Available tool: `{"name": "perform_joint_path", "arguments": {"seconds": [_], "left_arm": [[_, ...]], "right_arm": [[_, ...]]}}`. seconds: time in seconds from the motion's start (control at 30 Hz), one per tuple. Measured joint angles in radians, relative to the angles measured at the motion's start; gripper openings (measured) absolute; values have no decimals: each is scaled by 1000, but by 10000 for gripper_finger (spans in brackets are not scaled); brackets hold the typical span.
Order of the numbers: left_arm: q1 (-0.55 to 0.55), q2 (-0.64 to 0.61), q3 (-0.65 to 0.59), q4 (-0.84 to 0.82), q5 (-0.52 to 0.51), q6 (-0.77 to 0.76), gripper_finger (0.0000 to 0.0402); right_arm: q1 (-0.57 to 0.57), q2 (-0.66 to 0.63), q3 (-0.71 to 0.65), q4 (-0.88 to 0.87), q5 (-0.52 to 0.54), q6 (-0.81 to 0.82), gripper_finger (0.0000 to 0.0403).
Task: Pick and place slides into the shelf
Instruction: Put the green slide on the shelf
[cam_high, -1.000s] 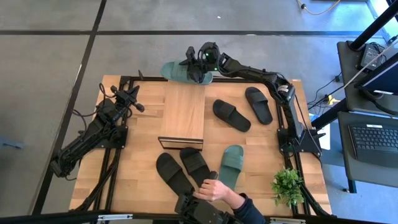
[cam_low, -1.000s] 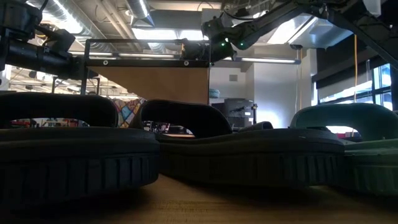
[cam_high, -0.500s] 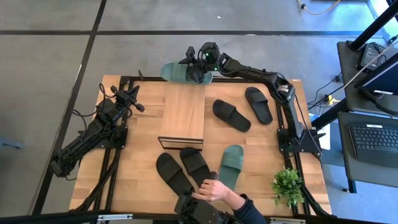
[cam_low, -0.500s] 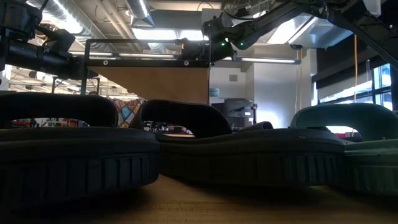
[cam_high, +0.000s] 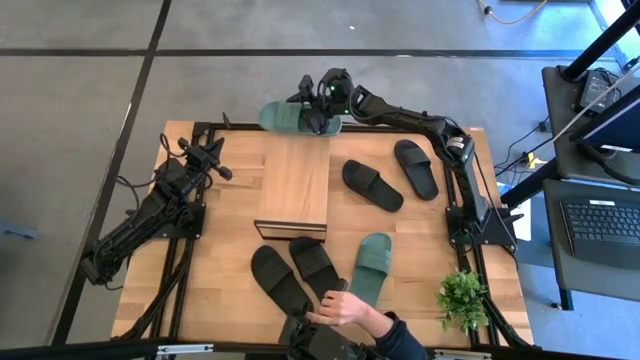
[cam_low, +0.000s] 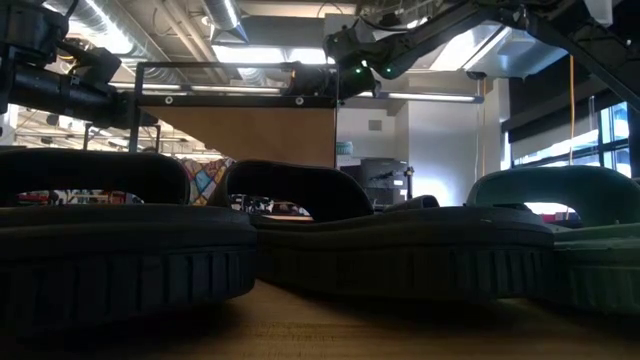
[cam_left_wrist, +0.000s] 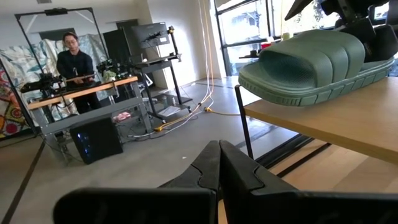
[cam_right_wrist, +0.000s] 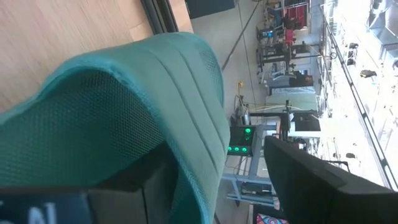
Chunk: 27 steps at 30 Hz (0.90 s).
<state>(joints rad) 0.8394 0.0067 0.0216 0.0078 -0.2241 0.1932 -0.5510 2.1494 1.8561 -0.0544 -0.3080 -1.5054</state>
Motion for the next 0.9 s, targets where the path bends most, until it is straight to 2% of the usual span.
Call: {"name": "perform_joint_path", "arguments": {"seconds": [0.4, 0.57, 0.77, 0.9], "left_arm": [[0, 0, 0, 0, 0, 1, 0], [0, 0, 0, 0, 0, 1, 0], [0, 1, 0, 0, -2, 2, 0], [0, 1, 0, 0, -3, 2, 0]], "right_arm": [[0, 0, 0, 0, 4, 6, 233], [1, -5, 0, 2, 150, 8, 233], [10, -61, 0, -113, 188, 44, 233], [23, -122, 0, -240, 217, 145, 233]]}}
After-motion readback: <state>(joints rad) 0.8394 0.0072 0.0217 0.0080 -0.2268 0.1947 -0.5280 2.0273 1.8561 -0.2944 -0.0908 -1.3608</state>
